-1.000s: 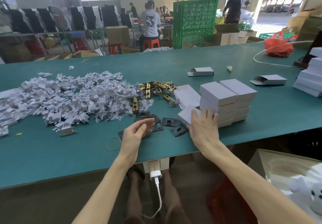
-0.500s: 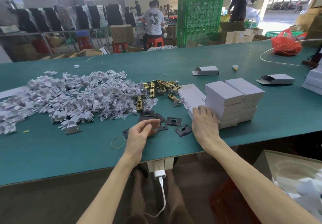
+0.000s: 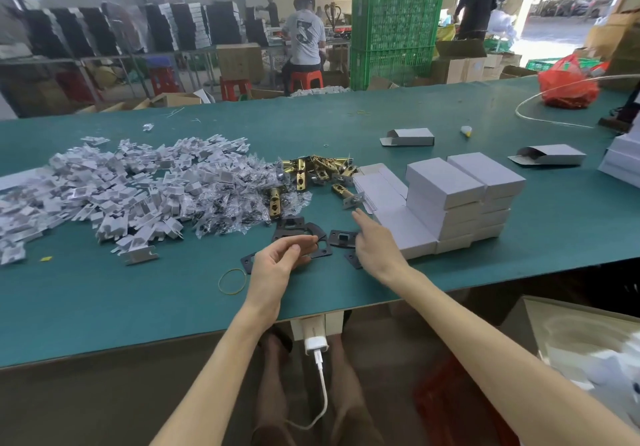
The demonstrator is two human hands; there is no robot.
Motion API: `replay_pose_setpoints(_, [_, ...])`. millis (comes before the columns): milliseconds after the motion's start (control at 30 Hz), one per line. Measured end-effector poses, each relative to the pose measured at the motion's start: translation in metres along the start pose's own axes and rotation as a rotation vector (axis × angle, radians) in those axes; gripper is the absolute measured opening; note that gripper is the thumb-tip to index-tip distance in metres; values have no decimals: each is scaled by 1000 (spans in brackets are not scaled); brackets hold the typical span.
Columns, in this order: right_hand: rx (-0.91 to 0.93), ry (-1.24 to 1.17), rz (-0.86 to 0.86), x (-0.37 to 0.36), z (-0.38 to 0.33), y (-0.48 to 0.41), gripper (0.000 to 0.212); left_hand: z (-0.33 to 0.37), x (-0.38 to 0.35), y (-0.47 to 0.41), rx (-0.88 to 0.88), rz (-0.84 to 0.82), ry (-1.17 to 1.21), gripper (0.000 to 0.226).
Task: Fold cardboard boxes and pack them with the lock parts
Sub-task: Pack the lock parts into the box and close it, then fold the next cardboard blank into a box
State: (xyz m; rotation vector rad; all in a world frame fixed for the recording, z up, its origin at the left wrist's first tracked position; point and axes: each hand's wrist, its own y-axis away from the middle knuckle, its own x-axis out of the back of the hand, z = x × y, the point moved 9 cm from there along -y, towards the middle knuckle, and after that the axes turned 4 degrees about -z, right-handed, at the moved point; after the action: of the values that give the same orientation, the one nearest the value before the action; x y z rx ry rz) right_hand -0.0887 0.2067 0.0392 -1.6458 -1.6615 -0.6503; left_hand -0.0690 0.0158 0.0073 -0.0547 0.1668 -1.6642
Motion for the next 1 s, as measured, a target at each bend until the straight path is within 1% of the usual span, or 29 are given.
replay_pose_setpoints(100, [-101, -65, 22, 3, 18, -4, 50, 1, 1, 0, -8, 4, -4, 29])
replay_pose_setpoints(233, [-130, -134, 36, 0, 25, -7, 49, 0, 1, 0, -6, -12, -8, 28])
replay_pose_setpoints(367, [-151, -148, 43, 8, 36, -10, 50, -1, 1, 0, -6, -10, -1, 28])
replay_pose_setpoints(567, [-185, -75, 50, 41, 69, -12, 50, 0, 0, -2, -10, -27, -16, 29])
replay_pose_setpoints(633, [-184, -67, 49, 44, 70, -15, 48, 0, -1, -2, -10, -29, -13, 29])
replay_pose_setpoints(733, [-132, -25, 38, 43, 57, -27, 44, 0, -1, -2, -7, -26, -16, 29])
replay_pose_setpoints(800, [-86, 77, 42, 43, 46, -41, 41, 0, -1, -1, -4, -21, -13, 29])
replay_pose_setpoints(867, [-49, 310, 0, 40, 36, -60, 39, 0, -1, -1, 1, -14, -10, 29])
replay_pose_setpoints(900, [-53, 439, -46, 37, 35, -69, 42, 0, -1, 0, 4, -10, -9, 29])
replay_pose_setpoints(967, [-129, 611, -152, 32, 44, -84, 50, 0, 0, -1, 2, -2, -8, 29])
replay_pose_setpoints(1000, [-179, 633, -190, 32, 51, -89, 52, 0, 0, -1, 2, 2, -4, 29])
